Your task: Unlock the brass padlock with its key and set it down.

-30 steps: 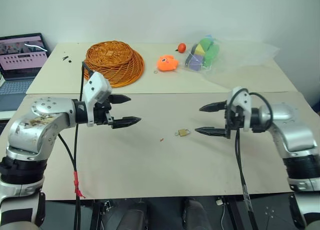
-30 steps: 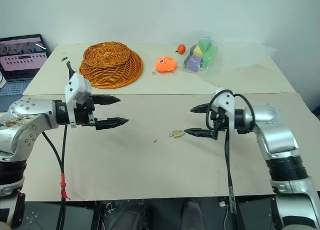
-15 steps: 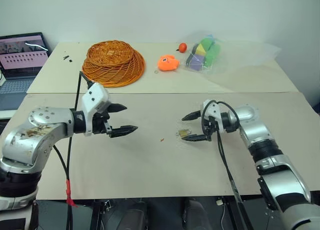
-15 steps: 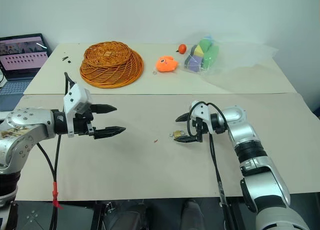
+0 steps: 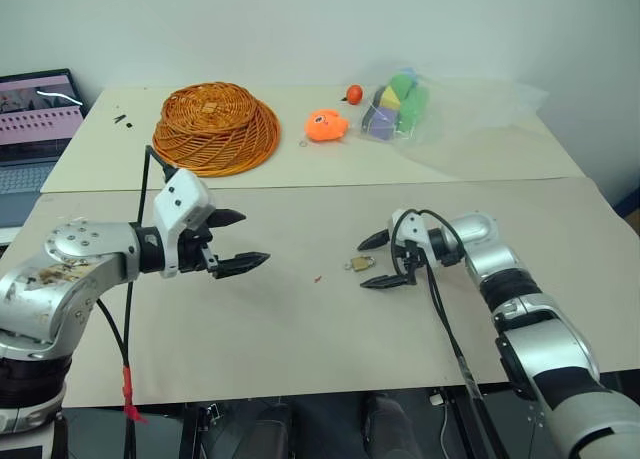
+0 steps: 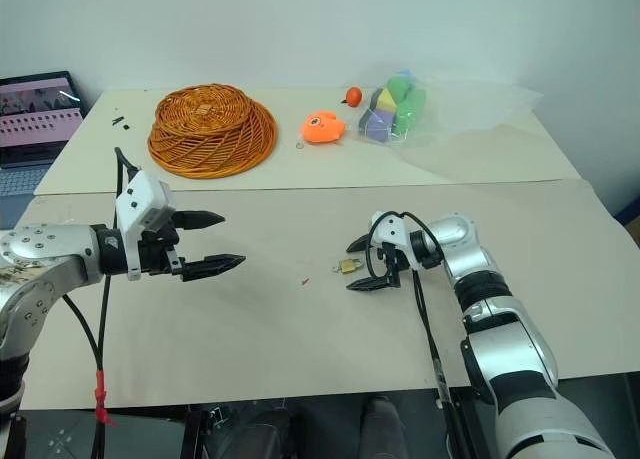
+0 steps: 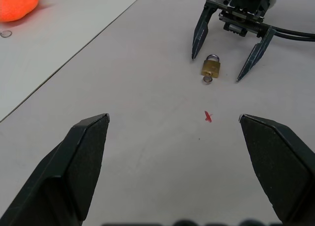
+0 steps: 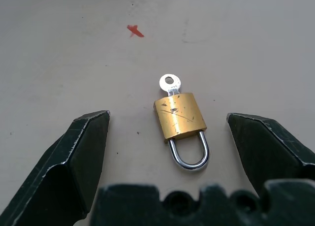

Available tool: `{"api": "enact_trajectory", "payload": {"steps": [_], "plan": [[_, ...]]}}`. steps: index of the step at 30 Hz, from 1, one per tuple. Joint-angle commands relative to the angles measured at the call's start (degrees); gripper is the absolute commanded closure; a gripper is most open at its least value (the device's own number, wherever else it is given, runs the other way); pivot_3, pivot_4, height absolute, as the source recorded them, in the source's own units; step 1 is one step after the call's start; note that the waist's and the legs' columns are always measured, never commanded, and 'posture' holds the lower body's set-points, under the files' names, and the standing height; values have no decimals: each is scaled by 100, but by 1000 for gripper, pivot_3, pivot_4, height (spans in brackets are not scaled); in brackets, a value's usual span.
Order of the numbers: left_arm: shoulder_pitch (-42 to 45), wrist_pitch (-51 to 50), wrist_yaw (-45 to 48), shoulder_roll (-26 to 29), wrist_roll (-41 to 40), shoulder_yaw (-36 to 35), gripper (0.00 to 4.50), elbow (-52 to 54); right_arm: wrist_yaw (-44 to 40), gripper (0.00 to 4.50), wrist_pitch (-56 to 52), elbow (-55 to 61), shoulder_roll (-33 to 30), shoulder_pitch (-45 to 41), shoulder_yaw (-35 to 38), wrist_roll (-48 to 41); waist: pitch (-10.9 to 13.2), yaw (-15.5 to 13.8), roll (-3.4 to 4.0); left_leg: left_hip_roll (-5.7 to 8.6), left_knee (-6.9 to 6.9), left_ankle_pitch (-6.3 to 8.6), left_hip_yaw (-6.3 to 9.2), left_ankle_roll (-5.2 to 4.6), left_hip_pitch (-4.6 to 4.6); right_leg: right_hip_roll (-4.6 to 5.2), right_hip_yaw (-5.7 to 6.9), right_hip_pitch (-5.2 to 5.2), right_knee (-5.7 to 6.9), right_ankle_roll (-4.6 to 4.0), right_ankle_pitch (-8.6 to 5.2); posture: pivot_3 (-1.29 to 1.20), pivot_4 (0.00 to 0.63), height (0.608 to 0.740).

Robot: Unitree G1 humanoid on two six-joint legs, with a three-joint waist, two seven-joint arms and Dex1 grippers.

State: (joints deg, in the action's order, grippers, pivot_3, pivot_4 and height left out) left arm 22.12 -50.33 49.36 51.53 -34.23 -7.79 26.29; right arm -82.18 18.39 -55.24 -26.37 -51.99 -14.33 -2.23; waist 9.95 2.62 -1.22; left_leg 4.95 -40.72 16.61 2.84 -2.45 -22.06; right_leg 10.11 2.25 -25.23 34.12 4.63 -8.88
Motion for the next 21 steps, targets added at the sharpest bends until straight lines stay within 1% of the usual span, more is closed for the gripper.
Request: {"api": "enact_trajectory", "payload": {"steps": [1, 9, 11, 12, 15, 17, 18, 20, 21], "plan": [[-35, 22, -79, 56, -86, -207, 0, 198, -7, 31, 165, -130, 48, -268, 141, 26, 0, 1, 0, 0, 0, 0, 0, 0, 0, 0, 0, 0, 0, 0, 0, 0, 150, 739], [-134, 26, -178, 51, -113, -237, 0, 269, 35, 31, 279, -522, 202, -463, 162, 136, 1, 4, 1, -1, 2, 0, 0, 1, 1, -1, -1, -1, 0, 0, 0, 0, 150, 739], [-156, 45, -190, 72, -115, -250, 0, 268, 15, 533, 288, -581, 223, -481, 156, 164, 1, 5, 2, -1, 2, 0, 1, 1, 1, -1, -1, -1, 0, 0, 0, 0, 150, 739], [-163, 55, -196, 83, -117, -255, 0, 264, 8, 633, 297, -608, 233, -481, 148, 184, 1, 3, 2, -1, 2, 0, 1, 1, 1, -1, -1, -1, 0, 0, 0, 0, 150, 739], [-173, 64, -221, 97, -124, -262, 0, 277, -5, 1790, 324, -665, 242, -467, 133, 233, 1, 4, 2, 0, 2, 0, 1, 1, 1, -1, -1, 0, 0, 0, 0, 0, 150, 739], [-180, 70, -235, 103, -128, -264, 0, 288, -10, 2453, 351, -686, 235, -445, 124, 259, 1, 4, 2, -1, 2, 0, 1, 1, 2, -1, -1, 0, 0, 0, 0, 0, 150, 739], [-181, 77, -238, 105, -128, -265, 0, 286, -9, 2688, 369, -693, 227, -428, 118, 277, 1, 4, 2, -1, 2, 0, 1, 2, 2, -1, -1, -1, 1, 0, 0, 0, 150, 739], [-180, 88, -243, 109, -132, -263, 0, 281, 3, 3467, 400, -693, 211, -404, 112, 309, 1, 4, 3, 0, 2, 0, 1, 2, 2, -1, -1, 0, 0, 0, 0, 0, 150, 739], [-180, 95, -244, 111, -133, -261, 0, 278, 17, 3572, 418, -684, 201, -391, 111, 326, 1, 5, 2, -1, 2, 0, 1, 2, 3, -1, -1, 0, 0, 0, 0, 0, 150, 739]]}}
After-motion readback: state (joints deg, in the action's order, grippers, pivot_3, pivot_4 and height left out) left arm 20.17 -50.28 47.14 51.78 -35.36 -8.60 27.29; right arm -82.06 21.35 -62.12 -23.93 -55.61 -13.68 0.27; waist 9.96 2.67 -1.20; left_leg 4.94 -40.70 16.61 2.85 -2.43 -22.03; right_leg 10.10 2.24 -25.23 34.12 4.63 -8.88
